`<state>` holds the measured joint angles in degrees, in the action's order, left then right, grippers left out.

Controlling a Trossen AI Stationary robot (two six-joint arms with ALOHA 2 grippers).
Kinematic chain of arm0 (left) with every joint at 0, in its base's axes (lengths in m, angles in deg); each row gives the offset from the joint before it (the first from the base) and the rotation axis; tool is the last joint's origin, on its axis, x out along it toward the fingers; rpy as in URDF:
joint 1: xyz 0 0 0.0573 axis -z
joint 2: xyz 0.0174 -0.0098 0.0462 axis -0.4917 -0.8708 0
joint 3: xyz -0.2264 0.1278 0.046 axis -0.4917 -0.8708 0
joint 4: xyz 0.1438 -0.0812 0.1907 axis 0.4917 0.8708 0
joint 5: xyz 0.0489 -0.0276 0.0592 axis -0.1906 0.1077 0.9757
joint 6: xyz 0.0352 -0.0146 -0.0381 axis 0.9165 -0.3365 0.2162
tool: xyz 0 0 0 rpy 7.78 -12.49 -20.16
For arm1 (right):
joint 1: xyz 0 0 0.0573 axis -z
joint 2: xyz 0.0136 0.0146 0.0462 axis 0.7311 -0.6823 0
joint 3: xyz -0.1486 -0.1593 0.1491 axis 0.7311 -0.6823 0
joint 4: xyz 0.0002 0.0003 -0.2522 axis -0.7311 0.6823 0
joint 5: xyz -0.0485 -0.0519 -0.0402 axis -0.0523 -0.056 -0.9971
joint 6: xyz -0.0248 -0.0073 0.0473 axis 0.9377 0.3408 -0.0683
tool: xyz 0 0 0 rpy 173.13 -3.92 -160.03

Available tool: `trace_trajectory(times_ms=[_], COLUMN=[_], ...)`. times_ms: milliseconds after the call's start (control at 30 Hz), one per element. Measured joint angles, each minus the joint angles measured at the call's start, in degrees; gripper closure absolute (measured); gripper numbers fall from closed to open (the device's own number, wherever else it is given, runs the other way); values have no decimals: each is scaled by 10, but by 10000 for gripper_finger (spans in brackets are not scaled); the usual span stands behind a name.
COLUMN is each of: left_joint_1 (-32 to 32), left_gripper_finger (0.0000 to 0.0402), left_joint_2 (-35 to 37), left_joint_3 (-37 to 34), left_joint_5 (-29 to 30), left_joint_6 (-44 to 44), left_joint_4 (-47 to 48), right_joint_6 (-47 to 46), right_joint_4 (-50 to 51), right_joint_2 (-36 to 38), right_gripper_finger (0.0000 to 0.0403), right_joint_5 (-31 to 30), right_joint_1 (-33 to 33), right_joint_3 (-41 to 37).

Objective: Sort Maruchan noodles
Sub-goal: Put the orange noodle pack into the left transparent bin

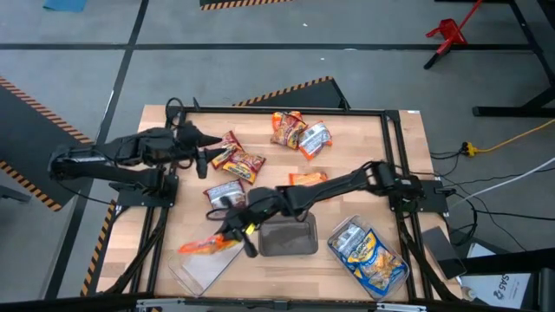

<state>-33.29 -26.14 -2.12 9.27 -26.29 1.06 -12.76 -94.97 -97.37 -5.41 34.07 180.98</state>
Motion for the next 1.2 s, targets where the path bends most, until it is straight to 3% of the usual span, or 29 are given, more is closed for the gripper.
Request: trace_trajectory(times_ms=[300,567,800,900,1200], left_joint_1=[0,0,0,0,0], left_gripper_finger=[227,227,227,227,227], left_joint_2=[36,41,41,41,41], left_joint_3=[0,0,0,0,0], left_joint_5=[2,9,21,21,40], left_joint_6=[-7,-12,-12,-12,-12], left_joint_4=[1,9,19,24,50], right_joint_6=[-66,-83,-83,-86,-74], right_joint_4=[18,40,100,139,161], right_joint_2=[-118,-150,-149,-149,-146], right_gripper_finger=[402,402,397,376,247], right_joint_5=[61,60,19,-24,-38], right_joint_1=[-2,-1,6,11,18], right_joint_3=[131,135,135,135,134])
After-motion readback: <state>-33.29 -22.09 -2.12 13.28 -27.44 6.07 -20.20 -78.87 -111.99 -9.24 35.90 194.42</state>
